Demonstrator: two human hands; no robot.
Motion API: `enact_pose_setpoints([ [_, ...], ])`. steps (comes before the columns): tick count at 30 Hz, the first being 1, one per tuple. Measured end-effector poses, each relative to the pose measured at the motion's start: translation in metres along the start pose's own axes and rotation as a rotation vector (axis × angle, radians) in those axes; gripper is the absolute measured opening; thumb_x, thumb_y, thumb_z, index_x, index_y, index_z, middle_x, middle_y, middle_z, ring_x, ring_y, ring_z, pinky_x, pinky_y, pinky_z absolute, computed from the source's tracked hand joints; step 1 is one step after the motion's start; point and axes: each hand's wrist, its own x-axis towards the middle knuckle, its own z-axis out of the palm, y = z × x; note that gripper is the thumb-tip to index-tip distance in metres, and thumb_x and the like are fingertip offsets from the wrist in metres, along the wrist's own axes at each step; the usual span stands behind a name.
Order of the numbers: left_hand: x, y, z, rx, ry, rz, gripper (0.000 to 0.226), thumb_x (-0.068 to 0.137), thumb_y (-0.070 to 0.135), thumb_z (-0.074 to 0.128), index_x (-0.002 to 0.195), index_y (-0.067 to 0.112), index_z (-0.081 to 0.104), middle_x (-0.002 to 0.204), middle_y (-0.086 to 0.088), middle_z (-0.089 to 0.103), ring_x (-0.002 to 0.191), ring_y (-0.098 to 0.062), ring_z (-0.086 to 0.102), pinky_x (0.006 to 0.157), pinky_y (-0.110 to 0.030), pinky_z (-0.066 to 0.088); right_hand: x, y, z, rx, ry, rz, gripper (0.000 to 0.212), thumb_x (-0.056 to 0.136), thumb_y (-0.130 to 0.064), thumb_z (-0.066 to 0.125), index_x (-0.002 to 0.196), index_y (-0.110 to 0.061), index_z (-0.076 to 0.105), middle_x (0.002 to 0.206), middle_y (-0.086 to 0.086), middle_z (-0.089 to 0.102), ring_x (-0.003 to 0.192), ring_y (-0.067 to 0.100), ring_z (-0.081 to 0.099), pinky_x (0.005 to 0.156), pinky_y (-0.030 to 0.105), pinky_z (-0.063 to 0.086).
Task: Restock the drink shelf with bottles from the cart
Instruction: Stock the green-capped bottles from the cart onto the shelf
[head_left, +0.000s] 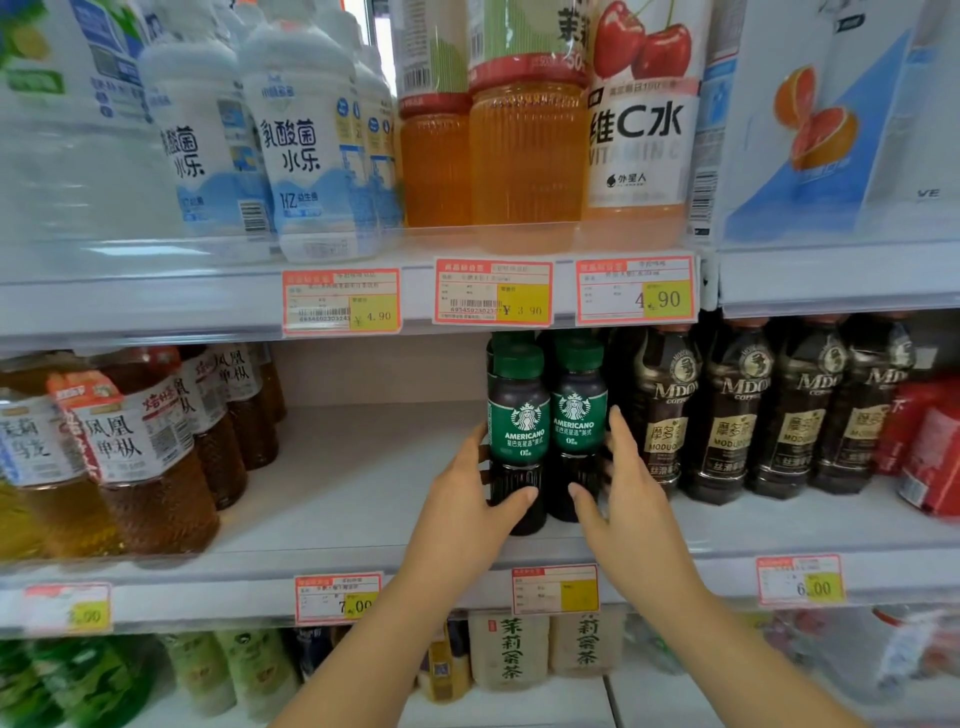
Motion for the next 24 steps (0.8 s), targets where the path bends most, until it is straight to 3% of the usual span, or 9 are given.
enact_pose_setpoints([
  [4, 0.003, 0.001, -0.004, -0.025, -0.062, -0.025, 0.057, 0.087, 0.022, 0.065, 0.136, 0.027, 0.037, 0.116, 0.017, 0.052, 0.111, 0.001, 0.046, 0.086, -0.011, 0.037, -0.01, -0.009, -0.006, -0.117, 0.114, -0.153, 0.078, 0.088, -0.022, 0.06, 0.141, -0.043, 0.006, 0.153, -0.003, 0.022, 0.128, -0.002, 0.028, 0.089, 0.019, 0.038],
  [7, 0.005, 0.001, -0.005, -0.039, -0.101, -0.026, 0.049, 0.088, 0.019, 0.063, 0.13, 0.031, 0.041, 0.116, 0.017, 0.052, 0.111, 0.0, 0.047, 0.079, -0.002, 0.036, -0.009, -0.012, -0.006, -0.159, 0.102, -0.179, 0.077, 0.086, -0.024, 0.063, 0.14, -0.043, 0.011, 0.15, -0.001, 0.028, 0.125, 0.008, 0.036, 0.082, 0.021, 0.04],
  [11, 0.005, -0.001, -0.003, 0.007, -0.09, -0.005, 0.048, 0.088, 0.022, 0.062, 0.132, 0.026, 0.042, 0.128, 0.004, 0.048, 0.11, -0.003, 0.046, 0.091, -0.017, 0.036, -0.005, -0.009, -0.002, -0.092, 0.076, -0.082, 0.085, 0.085, -0.017, 0.065, 0.139, -0.043, 0.004, 0.147, 0.001, 0.034, 0.124, 0.016, 0.045, 0.085, 0.022, 0.039],
  [19, 0.01, 0.001, 0.0, 0.046, -0.03, -0.024, 0.051, 0.087, 0.021, 0.064, 0.134, 0.019, 0.042, 0.132, -0.004, 0.047, 0.12, -0.014, 0.048, 0.093, -0.02, 0.036, -0.006, -0.009, 0.001, 0.025, 0.044, -0.005, 0.091, 0.087, -0.008, 0.062, 0.143, -0.04, -0.003, 0.146, 0.002, 0.033, 0.126, 0.016, 0.044, 0.093, 0.022, 0.039],
  [22, -0.003, 0.004, -0.005, 0.129, 0.027, 0.028, 0.065, 0.088, 0.027, 0.062, 0.143, 0.026, 0.027, 0.136, 0.002, 0.041, 0.122, -0.012, 0.045, 0.091, -0.024, 0.038, -0.017, -0.021, -0.001, -0.02, 0.15, -0.092, 0.078, 0.087, -0.009, 0.06, 0.143, -0.034, 0.012, 0.147, 0.004, 0.032, 0.132, 0.005, 0.031, 0.101, 0.007, 0.025],
  [24, -0.022, 0.003, -0.016, 0.232, 0.143, 0.132, 0.061, 0.091, 0.031, 0.057, 0.143, 0.029, 0.027, 0.136, 0.007, 0.04, 0.119, -0.008, 0.045, 0.09, -0.028, 0.042, -0.027, -0.033, 0.003, -0.07, 0.256, -0.288, 0.059, 0.087, -0.011, 0.058, 0.14, -0.021, 0.032, 0.139, 0.006, 0.042, 0.13, 0.008, 0.035, 0.108, 0.015, 0.026],
])
